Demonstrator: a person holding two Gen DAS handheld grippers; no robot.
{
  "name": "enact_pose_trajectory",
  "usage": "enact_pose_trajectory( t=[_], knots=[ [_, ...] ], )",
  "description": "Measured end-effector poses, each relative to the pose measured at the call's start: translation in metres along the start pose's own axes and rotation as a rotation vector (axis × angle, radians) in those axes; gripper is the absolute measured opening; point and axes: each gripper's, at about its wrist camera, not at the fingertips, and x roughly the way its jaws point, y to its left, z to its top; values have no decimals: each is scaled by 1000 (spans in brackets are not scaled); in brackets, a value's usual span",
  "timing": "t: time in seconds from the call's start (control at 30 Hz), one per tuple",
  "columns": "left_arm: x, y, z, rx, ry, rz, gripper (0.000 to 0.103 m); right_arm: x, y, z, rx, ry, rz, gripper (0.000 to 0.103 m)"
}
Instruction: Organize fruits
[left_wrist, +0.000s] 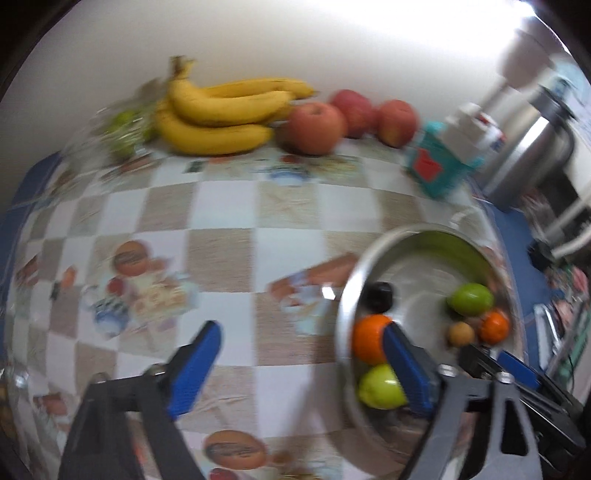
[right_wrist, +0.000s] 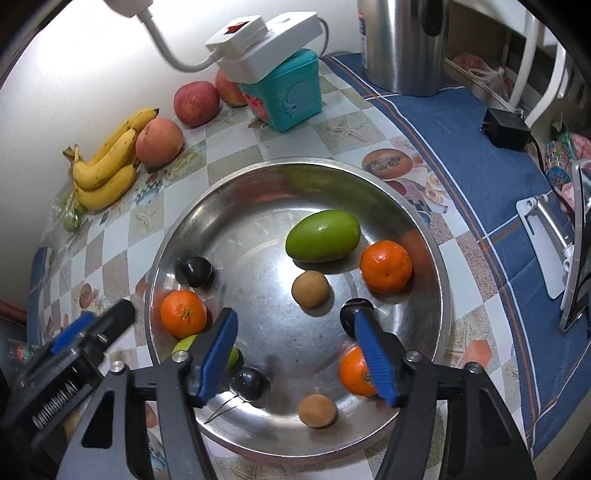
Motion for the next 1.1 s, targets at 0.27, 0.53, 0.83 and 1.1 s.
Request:
enact_pose_trajectory(
  t=[0.27, 0.53, 0.83, 1.1],
  knots=[
    [-3, 31, -11, -69, -18, 133, 103, -1, 15, -7, -48, -16, -21, 92],
    [-17, 52, -25, -100, -58, 227, 103, -9, 31, -15, -91, -57, -6, 95],
    [-23, 62, -41, -92, -74, 326, 103, -17, 44, -31, -135, -72, 7, 95],
    [-36, 60, -61, -48, -79, 382, 103, -28, 50, -51, -162, -73, 11, 95]
  ],
)
